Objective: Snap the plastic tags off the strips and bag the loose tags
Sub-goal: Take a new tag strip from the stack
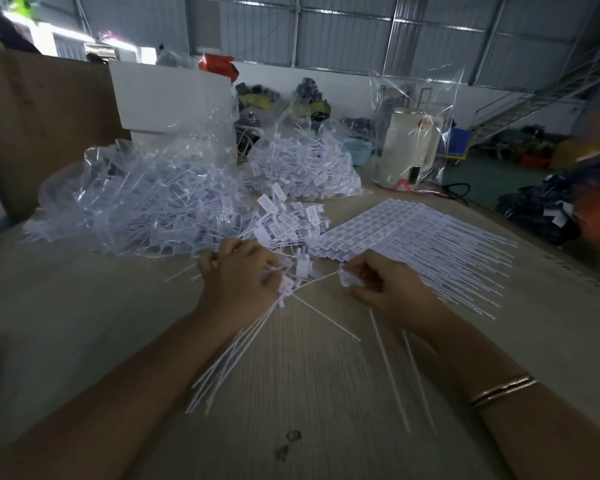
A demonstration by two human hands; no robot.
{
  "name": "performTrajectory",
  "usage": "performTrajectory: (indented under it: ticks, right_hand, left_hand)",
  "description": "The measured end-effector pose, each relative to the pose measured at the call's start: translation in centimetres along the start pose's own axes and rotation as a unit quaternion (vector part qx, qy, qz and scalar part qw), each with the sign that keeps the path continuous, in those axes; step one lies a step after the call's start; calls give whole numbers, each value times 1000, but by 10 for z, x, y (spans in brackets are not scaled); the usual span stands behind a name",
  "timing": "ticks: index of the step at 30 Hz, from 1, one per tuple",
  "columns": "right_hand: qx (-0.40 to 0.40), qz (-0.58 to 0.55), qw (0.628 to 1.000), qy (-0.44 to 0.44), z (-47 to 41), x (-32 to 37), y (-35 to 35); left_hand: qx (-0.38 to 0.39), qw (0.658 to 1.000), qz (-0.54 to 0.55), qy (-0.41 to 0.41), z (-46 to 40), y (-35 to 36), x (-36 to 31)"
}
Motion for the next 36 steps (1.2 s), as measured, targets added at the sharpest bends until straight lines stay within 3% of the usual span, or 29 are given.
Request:
performTrajectory:
  ticks: [2, 4, 7, 10, 16, 21, 26, 29, 34, 36]
  right_hand:
    - [18, 15, 1000, -13, -4, 6, 13]
    - [26, 22, 999, -36, -5, 11, 21]
    - [37, 17, 996, -79, -2, 17, 26]
    - [51, 14, 994, -98, -2, 22, 33]
    - [36, 27, 996, -77, 1, 20, 14]
    - [26, 128, 988, -83, 2, 19, 19]
    - [80, -23, 996, -22, 4, 16, 9]
    - [42, -49, 998, 18, 7, 7, -4]
    - [-4, -6, 998, -55, -20, 17, 23]
    - [2, 1, 998, -64, -37, 19, 38]
  left_hand:
    - [-8, 999, -41, 12, 4, 5, -2]
    - [-38, 998, 2, 45, 8, 2, -17]
    - [27, 992, 81, 90, 7, 2, -43]
    - [80, 986, 69, 128, 9, 10, -51]
    - [34, 990, 130, 53, 8, 5, -38]
    - [7, 988, 109, 104, 10, 0, -40]
    - [-85, 969, 104, 205, 8, -21, -30]
    - [-92, 974, 139, 155, -3, -29, -11]
    - [-70, 994, -38, 78, -12, -18, 11]
    - [-88, 993, -60, 43, -11, -21, 13]
Point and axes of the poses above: each hand's wrist, its own z-axis away from the middle knuckle, its own y-axis out of the palm, x = y × z, the point moved 4 cm from there along -z, towards the middle knuckle, and after that the axes turned 14 degrees about -z, right-handed, at the moved point
